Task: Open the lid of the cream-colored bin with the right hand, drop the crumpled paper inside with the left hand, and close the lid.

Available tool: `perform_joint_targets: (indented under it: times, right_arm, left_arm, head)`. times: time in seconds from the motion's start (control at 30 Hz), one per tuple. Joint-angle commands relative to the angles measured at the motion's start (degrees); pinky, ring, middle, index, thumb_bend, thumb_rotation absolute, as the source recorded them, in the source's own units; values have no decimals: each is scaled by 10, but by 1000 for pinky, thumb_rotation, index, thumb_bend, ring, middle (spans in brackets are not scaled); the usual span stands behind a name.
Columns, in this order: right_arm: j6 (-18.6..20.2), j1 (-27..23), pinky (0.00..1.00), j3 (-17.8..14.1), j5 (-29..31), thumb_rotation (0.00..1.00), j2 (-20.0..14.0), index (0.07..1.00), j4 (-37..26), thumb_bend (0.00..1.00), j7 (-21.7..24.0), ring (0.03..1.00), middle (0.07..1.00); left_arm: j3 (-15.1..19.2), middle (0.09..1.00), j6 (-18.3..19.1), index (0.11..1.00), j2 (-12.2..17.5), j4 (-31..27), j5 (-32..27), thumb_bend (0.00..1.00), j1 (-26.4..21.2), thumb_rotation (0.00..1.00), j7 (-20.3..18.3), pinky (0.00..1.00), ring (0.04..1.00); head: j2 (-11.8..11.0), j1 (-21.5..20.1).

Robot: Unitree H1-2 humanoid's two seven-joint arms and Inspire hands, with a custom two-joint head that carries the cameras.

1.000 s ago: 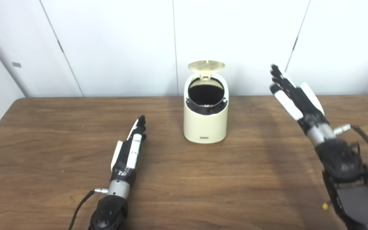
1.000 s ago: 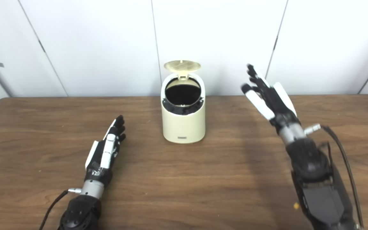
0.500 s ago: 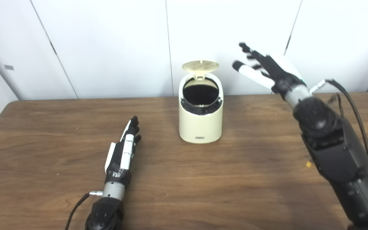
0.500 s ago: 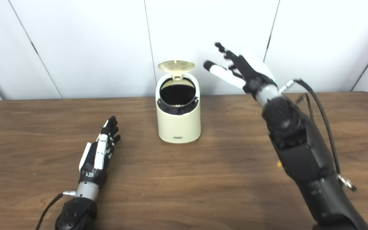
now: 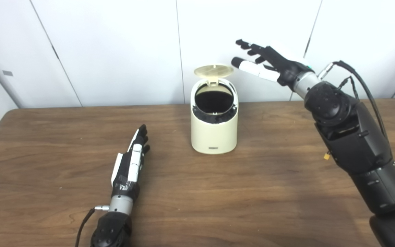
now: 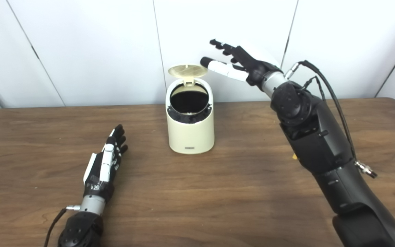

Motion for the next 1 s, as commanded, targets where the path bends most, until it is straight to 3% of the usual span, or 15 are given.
perform_joint_targets:
  times: [0.0, 0.53, 0.97]
  right_arm:
    - [-17, -43, 821, 3, -15, 1000, -12, 898, -23, 616, 5, 895, 905]
    - [-13, -37, 891, 41, -74, 1000, -28, 892, -95, 715, 91, 984, 944]
    - [-15, -17, 992, 44, -100, 1000, -51, 906, -152, 685, 155, 1000, 967]
  left_arm:
    - [-2, 1000, -22, 1000, 0, 21, -3, 484, 5, 1000, -1, 1000, 1000]
    - [1, 1000, -22, 1000, 4, 36, 4, 496, -4, 1000, 3, 1000, 1000]
    - [-5, 1000, -33, 1000, 5, 47, 20, 507, -8, 1000, 12, 1000, 1000]
  head:
    - [-1, 0]
    - [-3, 5]
    - [0, 9]
